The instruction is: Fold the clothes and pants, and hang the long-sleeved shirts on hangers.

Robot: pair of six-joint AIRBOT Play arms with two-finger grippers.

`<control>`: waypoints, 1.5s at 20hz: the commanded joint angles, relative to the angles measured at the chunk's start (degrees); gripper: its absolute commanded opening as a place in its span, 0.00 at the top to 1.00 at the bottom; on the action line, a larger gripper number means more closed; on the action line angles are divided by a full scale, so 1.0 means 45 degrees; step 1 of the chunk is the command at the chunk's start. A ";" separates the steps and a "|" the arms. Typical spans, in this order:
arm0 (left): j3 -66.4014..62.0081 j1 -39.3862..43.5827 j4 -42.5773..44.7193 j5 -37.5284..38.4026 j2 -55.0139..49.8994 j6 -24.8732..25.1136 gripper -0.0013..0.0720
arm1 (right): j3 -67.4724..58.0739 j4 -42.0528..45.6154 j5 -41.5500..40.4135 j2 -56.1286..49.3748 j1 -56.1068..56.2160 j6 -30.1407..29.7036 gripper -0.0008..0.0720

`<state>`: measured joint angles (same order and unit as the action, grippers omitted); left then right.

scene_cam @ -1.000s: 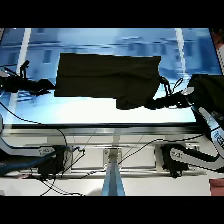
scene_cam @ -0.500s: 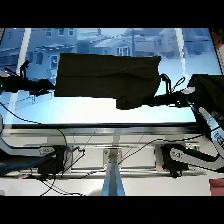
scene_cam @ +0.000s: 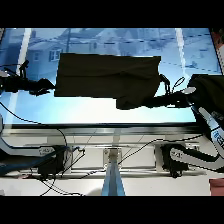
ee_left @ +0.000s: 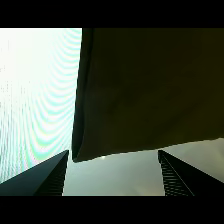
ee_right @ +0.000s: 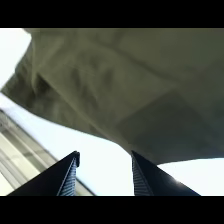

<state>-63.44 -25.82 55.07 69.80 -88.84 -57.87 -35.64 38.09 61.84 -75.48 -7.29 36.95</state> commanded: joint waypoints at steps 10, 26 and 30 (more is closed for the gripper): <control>0.0010 0.0010 -0.0005 -0.0024 -0.0005 0.0000 0.14 | 0.0257 0.0879 -0.1161 -0.0019 -0.0937 0.1671 0.48; 0.0335 0.0000 0.0408 -0.0034 -0.0005 -0.0005 0.14 | 0.0355 -0.1375 -0.1724 -0.0447 0.0505 -0.0461 0.58; 0.0738 0.0000 0.0442 -0.0024 -0.0005 -0.0058 0.14 | 0.0355 -0.1413 -0.2108 -0.0447 0.0505 -0.0437 0.96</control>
<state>-61.12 -25.82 56.73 69.69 -88.84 -57.95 -34.06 31.97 53.56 -77.45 -5.06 35.05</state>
